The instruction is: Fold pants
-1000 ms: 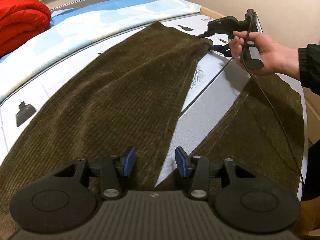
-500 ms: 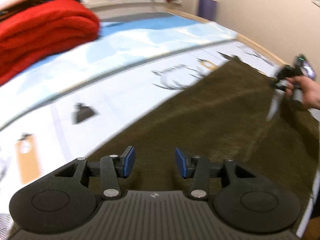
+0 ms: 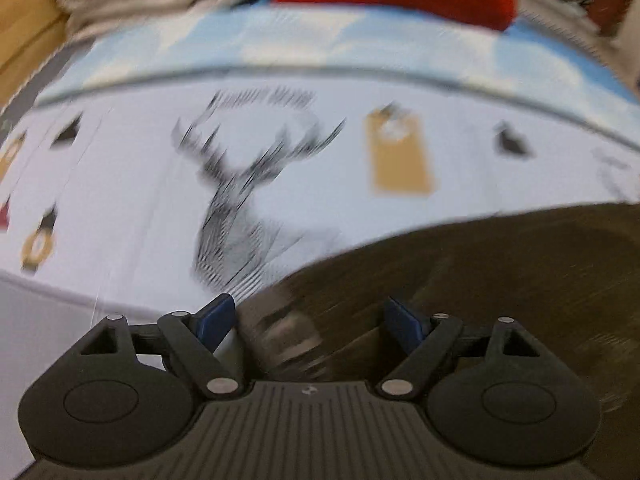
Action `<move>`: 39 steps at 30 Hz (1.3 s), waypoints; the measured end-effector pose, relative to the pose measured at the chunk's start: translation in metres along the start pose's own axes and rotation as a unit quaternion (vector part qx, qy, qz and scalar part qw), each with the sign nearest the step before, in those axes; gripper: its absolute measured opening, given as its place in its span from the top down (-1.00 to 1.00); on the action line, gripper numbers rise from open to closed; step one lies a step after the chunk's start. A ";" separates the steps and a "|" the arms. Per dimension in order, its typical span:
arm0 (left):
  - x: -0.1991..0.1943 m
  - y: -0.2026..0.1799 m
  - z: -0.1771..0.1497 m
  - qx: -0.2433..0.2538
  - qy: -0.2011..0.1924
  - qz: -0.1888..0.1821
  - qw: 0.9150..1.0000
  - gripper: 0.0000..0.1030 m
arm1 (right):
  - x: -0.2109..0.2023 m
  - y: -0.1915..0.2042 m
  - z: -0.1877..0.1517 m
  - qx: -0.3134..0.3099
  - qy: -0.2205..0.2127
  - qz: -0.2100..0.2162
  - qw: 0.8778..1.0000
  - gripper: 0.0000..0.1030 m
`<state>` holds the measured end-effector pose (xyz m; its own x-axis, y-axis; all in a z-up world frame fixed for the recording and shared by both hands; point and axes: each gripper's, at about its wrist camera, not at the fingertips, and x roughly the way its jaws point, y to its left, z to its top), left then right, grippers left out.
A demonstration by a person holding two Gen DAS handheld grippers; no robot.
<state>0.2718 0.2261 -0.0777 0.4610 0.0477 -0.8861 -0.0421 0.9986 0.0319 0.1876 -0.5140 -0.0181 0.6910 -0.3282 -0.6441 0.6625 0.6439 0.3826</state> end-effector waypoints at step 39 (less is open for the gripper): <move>-0.091 0.053 -0.134 -0.074 0.066 -0.013 0.995 -0.48 | -0.188 0.032 -0.088 -0.300 0.023 0.153 0.941 0.09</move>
<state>0.1085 0.2719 -0.0574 0.3431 0.0097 -0.9393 -0.1659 0.9848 -0.0505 0.0531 -0.3708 0.0570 0.8006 -0.0417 -0.5978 0.1415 0.9825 0.1209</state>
